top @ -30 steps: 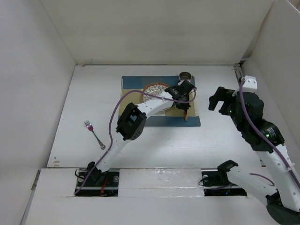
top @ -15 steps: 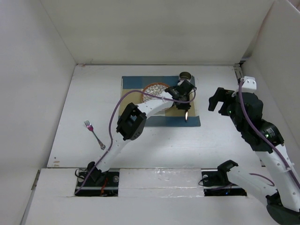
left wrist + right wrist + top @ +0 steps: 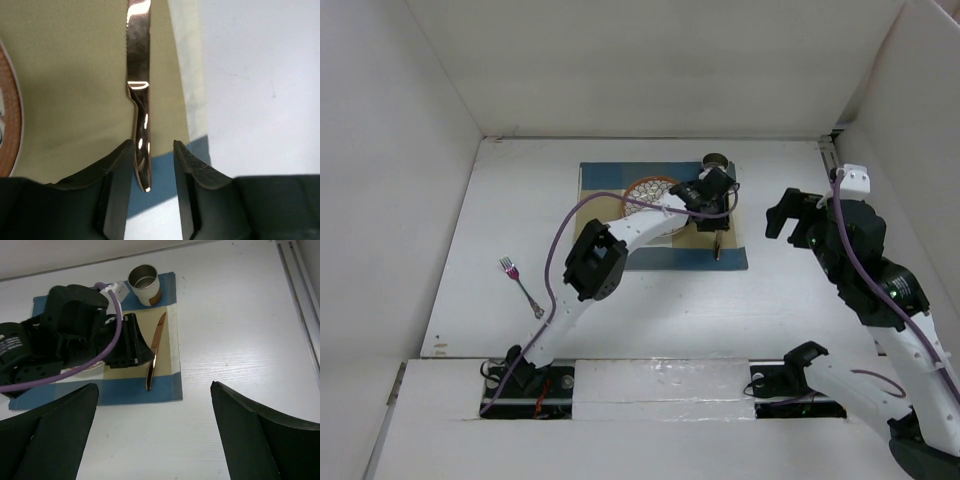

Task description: Set the dinner table for one person

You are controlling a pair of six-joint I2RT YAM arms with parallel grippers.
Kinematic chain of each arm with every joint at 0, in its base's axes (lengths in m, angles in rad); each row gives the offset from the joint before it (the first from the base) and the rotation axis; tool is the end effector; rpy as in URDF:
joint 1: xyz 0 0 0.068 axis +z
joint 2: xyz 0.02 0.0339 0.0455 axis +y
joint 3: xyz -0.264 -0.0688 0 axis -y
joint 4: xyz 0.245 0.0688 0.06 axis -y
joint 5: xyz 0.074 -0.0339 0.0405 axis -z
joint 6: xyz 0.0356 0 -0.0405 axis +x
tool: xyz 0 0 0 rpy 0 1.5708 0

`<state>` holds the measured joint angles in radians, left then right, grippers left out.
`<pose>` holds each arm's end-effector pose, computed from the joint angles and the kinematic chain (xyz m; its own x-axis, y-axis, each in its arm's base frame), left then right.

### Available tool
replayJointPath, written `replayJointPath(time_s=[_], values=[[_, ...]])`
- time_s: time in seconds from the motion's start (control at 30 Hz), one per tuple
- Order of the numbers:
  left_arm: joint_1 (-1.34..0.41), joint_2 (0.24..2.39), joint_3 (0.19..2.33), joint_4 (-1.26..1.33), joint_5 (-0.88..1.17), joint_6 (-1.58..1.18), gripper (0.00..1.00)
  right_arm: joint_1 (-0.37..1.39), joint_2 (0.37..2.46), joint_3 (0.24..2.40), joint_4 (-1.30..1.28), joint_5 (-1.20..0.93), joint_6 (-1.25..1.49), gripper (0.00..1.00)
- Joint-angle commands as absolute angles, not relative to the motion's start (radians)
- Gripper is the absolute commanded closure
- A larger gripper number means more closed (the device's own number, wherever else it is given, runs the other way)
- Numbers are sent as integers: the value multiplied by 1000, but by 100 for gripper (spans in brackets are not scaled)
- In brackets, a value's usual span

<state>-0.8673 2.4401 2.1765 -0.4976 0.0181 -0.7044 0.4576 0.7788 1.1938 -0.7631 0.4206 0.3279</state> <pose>0.3574 -0.4223 0.2024 -0.8393 -0.0115 -0.5436 0.2985 0.8259 -0.4784 0.1250 0.0454 0.4163 -0.3087 0.1757 -0.9348 0.0427 0.9844 0.1709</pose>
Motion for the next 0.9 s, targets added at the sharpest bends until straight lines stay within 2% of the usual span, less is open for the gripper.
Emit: replayJointPath(time_s=[0.0,0.07,0.1,0.2,0.23,0.43,0.47,0.5,0.53,0.57,0.6,0.7,0.87], values=[[-882,2219,2158,-491,-12,-716,67,453,750,1198,-736,407,314,0],[-882,2163,2135,-518,-105,-726,59,453,736,1198,-736,397,314,0],[-882,2107,2135,-541,-147,-738,45,453,726,1198,-736,397,314,0],[-830,2002,2045,-632,-288,-793,18,453,715,1175,-713,338,314,0],[-812,1906,1999,-643,-313,-810,0,453,715,1166,-713,318,314,0],[-547,1505,1476,-676,-419,-911,0,453,715,1085,-614,143,295,0],[-501,1391,1407,-676,-419,-922,0,453,715,1074,-603,129,285,0],[-339,1288,1282,-686,-419,-933,0,453,715,1062,-579,105,285,0],[-337,1287,1222,-686,-387,-933,0,453,715,1062,-568,104,285,0],[-283,1194,1166,-674,-359,-924,0,453,724,1048,-555,85,285,0],[-193,1154,1114,-661,-336,-923,0,453,724,1033,-543,75,285,0],[-118,1065,954,-652,-336,-923,0,453,738,1009,-494,37,285,0],[103,1117,792,-614,-221,-859,0,453,768,979,-439,-28,305,0]])
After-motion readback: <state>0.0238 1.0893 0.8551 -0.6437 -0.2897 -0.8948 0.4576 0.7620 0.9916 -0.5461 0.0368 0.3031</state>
